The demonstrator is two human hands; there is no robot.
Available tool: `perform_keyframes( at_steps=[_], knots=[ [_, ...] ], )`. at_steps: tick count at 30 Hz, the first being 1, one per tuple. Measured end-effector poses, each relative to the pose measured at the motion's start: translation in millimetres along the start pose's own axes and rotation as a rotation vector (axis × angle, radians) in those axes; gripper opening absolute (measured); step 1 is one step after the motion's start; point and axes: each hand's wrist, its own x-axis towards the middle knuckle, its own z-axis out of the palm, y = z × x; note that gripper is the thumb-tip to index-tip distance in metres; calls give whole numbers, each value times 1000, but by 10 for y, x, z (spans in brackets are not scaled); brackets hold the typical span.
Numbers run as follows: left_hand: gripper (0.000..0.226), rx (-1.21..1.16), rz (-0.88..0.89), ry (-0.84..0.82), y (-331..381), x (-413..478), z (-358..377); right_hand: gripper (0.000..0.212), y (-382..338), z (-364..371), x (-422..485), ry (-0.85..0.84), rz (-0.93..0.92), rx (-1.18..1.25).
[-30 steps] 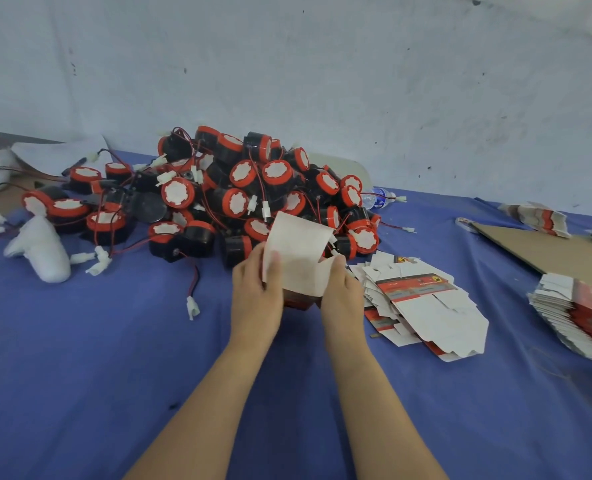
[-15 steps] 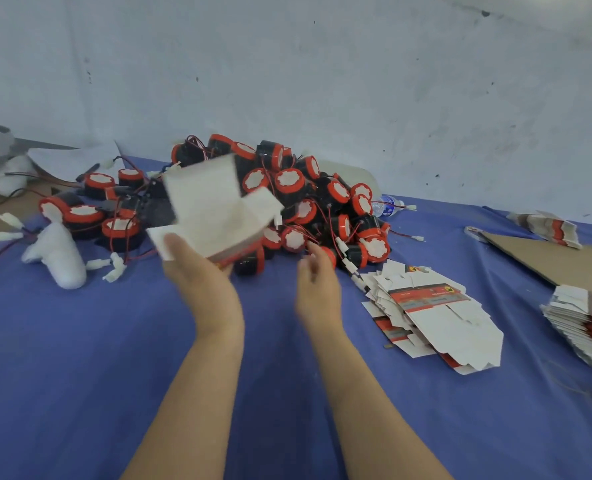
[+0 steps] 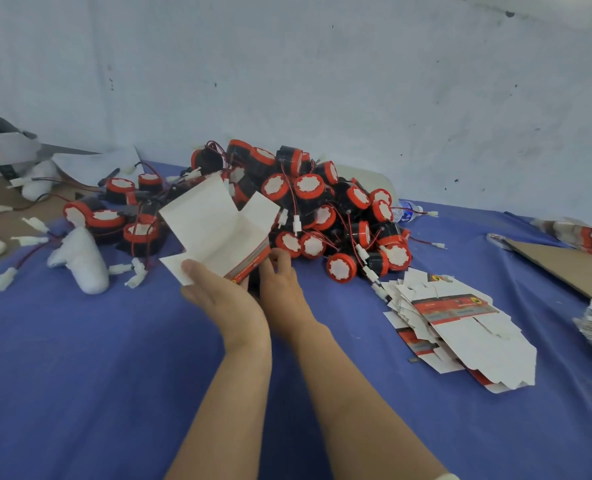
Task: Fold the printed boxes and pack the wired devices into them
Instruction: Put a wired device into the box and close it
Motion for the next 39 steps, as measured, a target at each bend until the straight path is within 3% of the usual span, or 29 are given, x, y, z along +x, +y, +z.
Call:
perform_keyframes(
  at_steps=[3, 6, 8, 12, 14, 16, 19, 21, 24, 28, 33, 39],
  knots=[
    [22, 39, 32, -35, 62, -75, 7, 64, -35, -11, -35, -75, 29, 99],
    [23, 58, 67, -30, 41, -51, -1, 41, -151, -36, -50, -52, 3, 28],
    [25, 69, 82, -14, 49, -45, 15, 33, -226, -78, -127, -104, 10, 147],
    [26, 69, 92, -31, 54, -22, 13, 46, -18, -417, -378, -107, 128, 342],
    [26, 118, 82, -50, -20, -15, 15, 44, 159, -704, -509, 79, 294, 509],
    [38, 255, 101, -113, -133, -85, 9, 43, 286, -950, -597, 447, 421, 711],
    [26, 502, 159, -353, -333, -265, -32, 42, 280, -1215, -670, 1037, 302, 622],
    [29, 616, 147, -452, -463, -331, -66, 48, 202, -1243, -672, 1133, 146, 435],
    [46, 704, 82, -487, -539, -316, -102, 48, 144, -972, -656, 909, 21, 257],
    [43, 839, 4, -568, -586, -248, -141, 43, 247, -495, -699, 485, 200, 229],
    [46, 1060, 119, -608, -520, -187, -141, 45, 310, -453, -688, 382, 218, 132],
    [47, 1135, 30, -577, -468, -170, -157, 26, 234, -535, -675, 269, 243, -59]
  ],
)
